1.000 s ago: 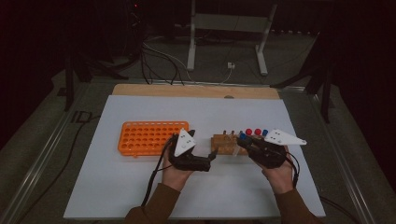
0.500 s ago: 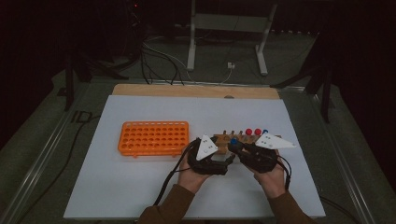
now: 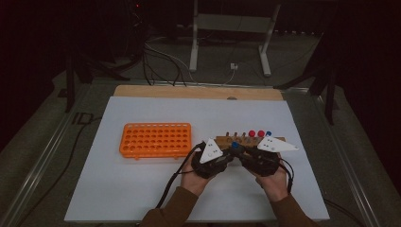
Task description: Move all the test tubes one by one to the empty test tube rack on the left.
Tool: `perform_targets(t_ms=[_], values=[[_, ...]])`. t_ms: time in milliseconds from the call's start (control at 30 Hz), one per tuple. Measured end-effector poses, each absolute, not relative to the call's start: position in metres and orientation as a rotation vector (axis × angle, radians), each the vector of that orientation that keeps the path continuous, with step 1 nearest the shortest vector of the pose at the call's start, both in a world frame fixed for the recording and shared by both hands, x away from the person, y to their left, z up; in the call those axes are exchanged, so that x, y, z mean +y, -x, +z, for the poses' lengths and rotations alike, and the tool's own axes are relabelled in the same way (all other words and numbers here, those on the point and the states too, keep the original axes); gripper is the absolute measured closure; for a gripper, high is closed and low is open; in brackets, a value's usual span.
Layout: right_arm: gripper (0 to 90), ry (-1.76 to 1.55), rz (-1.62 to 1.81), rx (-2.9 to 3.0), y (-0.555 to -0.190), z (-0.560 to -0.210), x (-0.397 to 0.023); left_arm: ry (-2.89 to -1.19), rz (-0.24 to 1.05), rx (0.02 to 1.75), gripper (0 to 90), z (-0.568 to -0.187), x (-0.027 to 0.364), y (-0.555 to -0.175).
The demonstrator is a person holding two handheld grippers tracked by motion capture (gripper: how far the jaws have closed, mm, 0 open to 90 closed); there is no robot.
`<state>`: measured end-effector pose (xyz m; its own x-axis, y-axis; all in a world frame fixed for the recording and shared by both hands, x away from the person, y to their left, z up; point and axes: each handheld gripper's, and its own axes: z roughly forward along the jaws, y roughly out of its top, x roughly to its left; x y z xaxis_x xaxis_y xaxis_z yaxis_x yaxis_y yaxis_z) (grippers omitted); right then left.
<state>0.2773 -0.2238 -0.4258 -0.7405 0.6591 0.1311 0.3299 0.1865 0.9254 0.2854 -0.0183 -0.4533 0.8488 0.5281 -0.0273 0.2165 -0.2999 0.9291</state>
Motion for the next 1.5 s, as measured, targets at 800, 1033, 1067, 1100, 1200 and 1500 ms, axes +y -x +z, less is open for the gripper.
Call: perform_targets(t_ms=[800, 1033, 1067, 1100, 1200, 1500], values=[[14.5, -0.989, 1.554, 2.041, -0.282, -0.418, -0.248, -1.859, 0.423, 0.623, 77.3, -0.451, -0.002, -0.298], [2.5, -1.045, 1.518, 1.998, -0.285, -0.419, -0.257, -1.848, 0.442, 0.645, 77.3, -0.45, 0.006, -0.302], [1.3, -1.053, 1.516, 1.992, -0.286, -0.419, -0.259, -1.846, 0.446, 0.647, 77.2, -0.45, 0.007, -0.302], [0.7, -1.061, 1.514, 1.981, -0.286, -0.42, -0.26, -1.845, 0.449, 0.65, 77.3, -0.45, 0.008, -0.303], [0.0, -1.077, 1.513, 1.963, -0.287, -0.42, -0.264, -1.838, 0.456, 0.664, 77.2, -0.449, 0.012, -0.305], [0.0, -1.098, 1.501, 1.922, -0.288, -0.42, -0.272, -1.8, 0.499, 0.723, 76.9, -0.449, 0.03, -0.312]])
